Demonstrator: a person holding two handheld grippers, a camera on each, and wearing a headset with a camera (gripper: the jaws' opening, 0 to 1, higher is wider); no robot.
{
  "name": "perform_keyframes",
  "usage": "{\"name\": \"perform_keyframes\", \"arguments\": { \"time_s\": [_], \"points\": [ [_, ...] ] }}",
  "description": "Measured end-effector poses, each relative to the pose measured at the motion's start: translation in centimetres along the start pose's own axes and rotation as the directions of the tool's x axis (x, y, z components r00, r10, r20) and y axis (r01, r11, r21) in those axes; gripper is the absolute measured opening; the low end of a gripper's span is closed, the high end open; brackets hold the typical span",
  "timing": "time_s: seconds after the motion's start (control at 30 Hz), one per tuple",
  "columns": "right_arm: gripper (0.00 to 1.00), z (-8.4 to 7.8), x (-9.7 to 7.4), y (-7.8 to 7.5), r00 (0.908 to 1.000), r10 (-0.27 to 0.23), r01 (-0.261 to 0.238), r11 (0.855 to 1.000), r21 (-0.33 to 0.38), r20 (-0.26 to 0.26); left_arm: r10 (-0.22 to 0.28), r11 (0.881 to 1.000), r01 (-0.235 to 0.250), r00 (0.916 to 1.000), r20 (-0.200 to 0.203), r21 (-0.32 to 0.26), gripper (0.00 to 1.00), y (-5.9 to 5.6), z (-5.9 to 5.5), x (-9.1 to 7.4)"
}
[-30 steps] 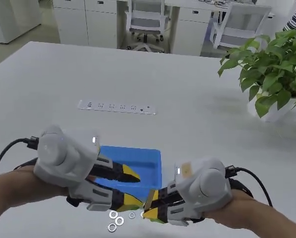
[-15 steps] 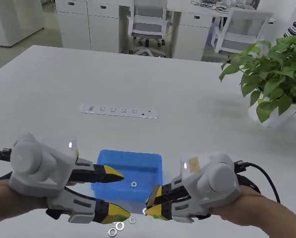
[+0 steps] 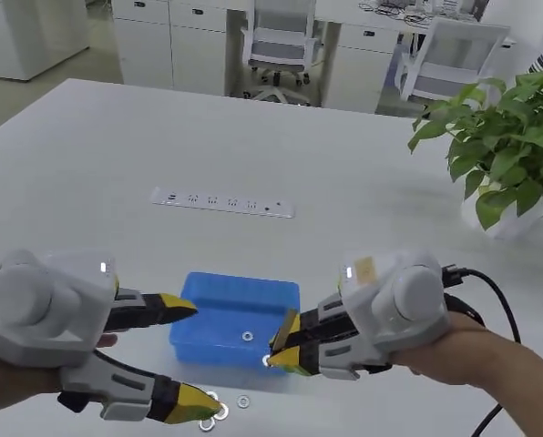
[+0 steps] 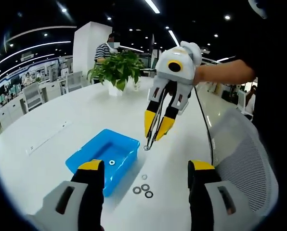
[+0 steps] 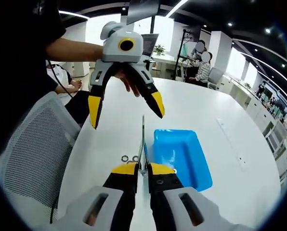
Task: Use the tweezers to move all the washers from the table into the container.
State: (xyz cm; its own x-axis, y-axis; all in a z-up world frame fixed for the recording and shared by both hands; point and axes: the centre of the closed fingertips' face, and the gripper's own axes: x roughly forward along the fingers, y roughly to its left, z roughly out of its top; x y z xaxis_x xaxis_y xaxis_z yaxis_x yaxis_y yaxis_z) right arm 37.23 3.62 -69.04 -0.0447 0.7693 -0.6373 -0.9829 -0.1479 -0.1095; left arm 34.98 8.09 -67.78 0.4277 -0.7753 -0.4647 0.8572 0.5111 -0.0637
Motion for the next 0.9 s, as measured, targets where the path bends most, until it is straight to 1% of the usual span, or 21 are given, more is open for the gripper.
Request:
{"name": "perform_keyframes", "arguments": {
  "time_s": [0.17,0.4,0.57,0.7,0.9],
  "points": [
    [0.09,0.6,-0.1,-0.9,0.9999,-0.008,0.008,1.0,-0.003,0.01,0.02,1.0,-0.02,0.9998,-0.002,-0.007,0.8,0.1,-0.1,-0.3],
    [0.1,0.8,0.2,-2.4,0.9995,-0.024,0.024,1.0,-0.002,0.022,0.045,0.999,-0.045,0.999,0.004,-0.027,0.86,0.5,-0.2,-0.4],
    [0.1,0.4,0.8,-3.3,0.9995,-0.027,0.027,1.0,0.0,0.016,0.055,0.998,-0.054,0.9984,0.013,-0.039,0.89,0.8,-0.1,-0.5],
    [0.1,0.0,1.2,-3.9,0.9995,-0.031,0.031,1.0,-0.001,0.007,0.064,0.997,-0.063,0.9979,0.012,-0.041,0.91,1.0,-0.1,-0.7],
    [0.1,-0.5,2.0,-5.1,0.9992,-0.04,0.04,0.999,0.005,0.001,0.07,0.996,-0.069,0.9973,0.02,-0.054,0.94,1.0,0.0,-0.8]
  ]
}}
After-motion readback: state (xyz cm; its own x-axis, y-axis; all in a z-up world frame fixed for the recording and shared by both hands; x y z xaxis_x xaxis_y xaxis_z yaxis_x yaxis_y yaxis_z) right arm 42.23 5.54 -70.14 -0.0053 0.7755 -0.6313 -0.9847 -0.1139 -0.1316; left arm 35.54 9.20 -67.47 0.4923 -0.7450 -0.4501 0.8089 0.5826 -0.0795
